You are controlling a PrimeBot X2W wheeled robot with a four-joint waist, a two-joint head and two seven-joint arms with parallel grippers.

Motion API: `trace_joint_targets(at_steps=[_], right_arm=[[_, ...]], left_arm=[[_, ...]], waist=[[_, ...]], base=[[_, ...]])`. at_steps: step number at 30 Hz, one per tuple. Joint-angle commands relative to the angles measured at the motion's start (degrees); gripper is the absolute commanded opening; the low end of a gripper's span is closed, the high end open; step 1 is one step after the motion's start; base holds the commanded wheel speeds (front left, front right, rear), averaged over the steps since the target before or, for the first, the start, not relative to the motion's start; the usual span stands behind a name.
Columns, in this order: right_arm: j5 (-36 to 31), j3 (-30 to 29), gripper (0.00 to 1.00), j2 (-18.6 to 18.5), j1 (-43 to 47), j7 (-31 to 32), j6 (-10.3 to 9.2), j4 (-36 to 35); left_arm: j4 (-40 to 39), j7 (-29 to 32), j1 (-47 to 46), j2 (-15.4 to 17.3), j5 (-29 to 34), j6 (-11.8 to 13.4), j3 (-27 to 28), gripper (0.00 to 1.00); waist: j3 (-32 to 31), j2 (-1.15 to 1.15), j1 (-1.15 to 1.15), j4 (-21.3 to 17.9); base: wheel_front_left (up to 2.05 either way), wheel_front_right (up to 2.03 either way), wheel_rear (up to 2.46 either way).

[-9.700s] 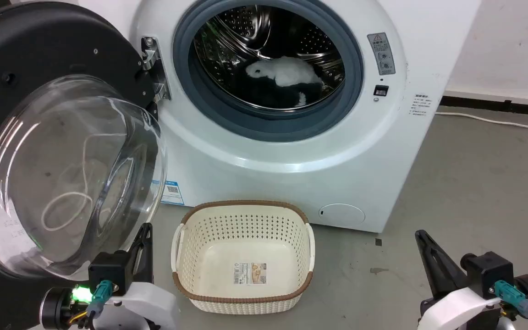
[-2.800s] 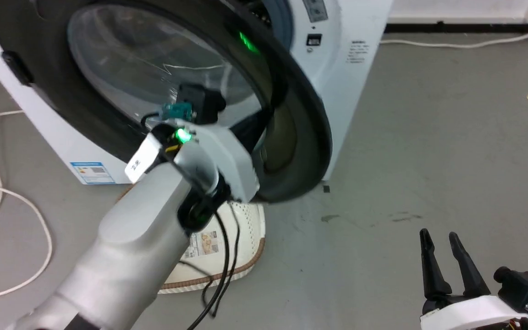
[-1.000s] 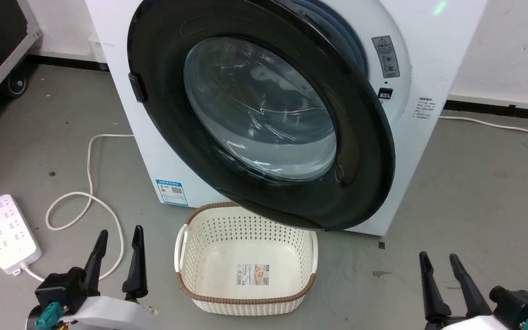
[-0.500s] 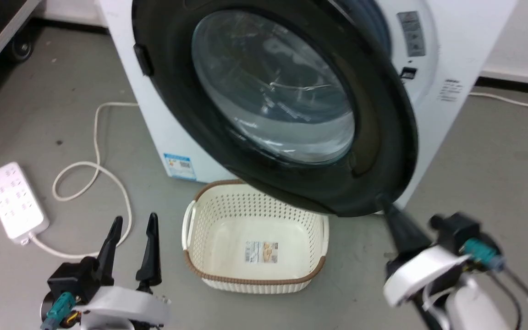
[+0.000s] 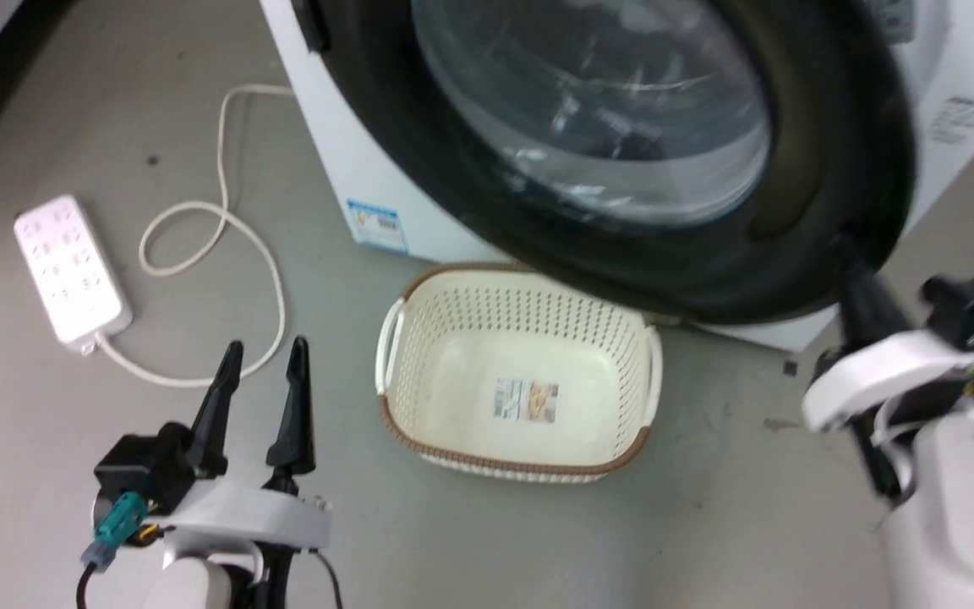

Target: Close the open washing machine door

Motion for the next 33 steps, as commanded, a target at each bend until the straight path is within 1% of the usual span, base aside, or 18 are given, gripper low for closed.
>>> trace_joint_targets(at_steps=[1, 10, 12, 17, 20, 21, 22, 23, 25, 29, 33], right_arm=[[-1.0, -1.4, 0.00, -0.2, -2.4, -0.2, -0.09, 0.1], [-8.9, -11.7, 0.00, -0.2, -13.9, 0.6, -0.09, -0.3], [-10.6, -14.9, 0.00, -0.2, -17.8, -0.1, -0.09, 0.0], [-10.1, -17.9, 0.00, -0.2, -20.6, -2.3, -0.09, 1.2], [-8.6, -17.8, 0.00, -0.2, -20.4, -3.3, -0.09, 2.1], [-7.8, -17.3, 0.00, -0.2, -19.9, -3.8, -0.09, 2.3], [-4.8, -15.9, 0.00, -0.2, -18.5, -4.6, -0.09, 2.4], [-4.8, -15.9, 0.00, -0.2, -18.5, -4.6, -0.09, 2.4], [-2.5, -13.9, 0.00, -0.2, -15.9, -5.1, -0.09, 1.6], [1.0, -9.8, 0.00, -0.2, -9.0, -5.4, -0.09, -2.4], [3.2, -6.0, 0.00, -0.2, -0.4, -5.4, -0.09, -8.5]], left_arm=[[0.0, -0.2, -1.2, -0.4, 0.5, -0.4, 0.2, 1.00], [-0.3, -0.2, -5.7, -2.1, 2.4, -2.6, 0.8, 1.00], [0.2, -0.2, -6.5, -2.4, 3.1, -3.4, 1.1, 1.00], [1.1, -0.2, -6.7, -2.8, 3.8, -4.0, 1.7, 1.00], [1.5, -0.2, -6.4, -2.9, 4.0, -4.2, 2.1, 1.00], [1.5, -0.2, -6.0, -3.0, 4.2, -4.2, 2.4, 1.00], [1.6, -0.2, -5.2, -2.9, 4.6, -4.3, 3.0, 1.00], [1.6, -0.2, -5.2, -2.9, 4.6, -4.3, 3.0, 1.00], [1.8, -0.2, -4.4, -2.7, 5.1, -4.4, 3.7, 1.00], [2.1, -0.2, -2.5, -2.1, 6.2, -4.2, 5.0, 1.00], [2.1, -0.2, -0.3, -1.5, 7.0, -3.7, 5.8, 1.00]], waist=[[2.2, 0.00, -0.01, 1.6], [8.6, 0.00, -0.01, 4.2], [9.7, 0.00, -0.01, 4.4], [8.9, 0.00, -0.01, 3.8], [7.5, 0.00, -0.01, 3.0], [6.5, 0.00, -0.01, 2.4], [4.4, 0.00, -0.01, 1.0], [4.4, 0.00, -0.01, 1.0], [1.9, 0.00, -0.01, -0.6], [-2.9, 0.00, -0.01, -4.4], [-6.9, 0.00, -0.01, -8.3]], base=[[0.00, 0.00, 0.00], [0.00, 0.00, 0.00], [0.00, 0.00, 0.00], [0.00, 0.00, 0.00], [0.00, 0.00, 0.00], [0.00, 0.00, 0.00], [0.00, 0.00, 0.00], [0.00, 0.00, 0.00], [0.00, 0.00, 0.00], [0.00, 0.00, 0.00], [0.00, 0.00, 0.00]])
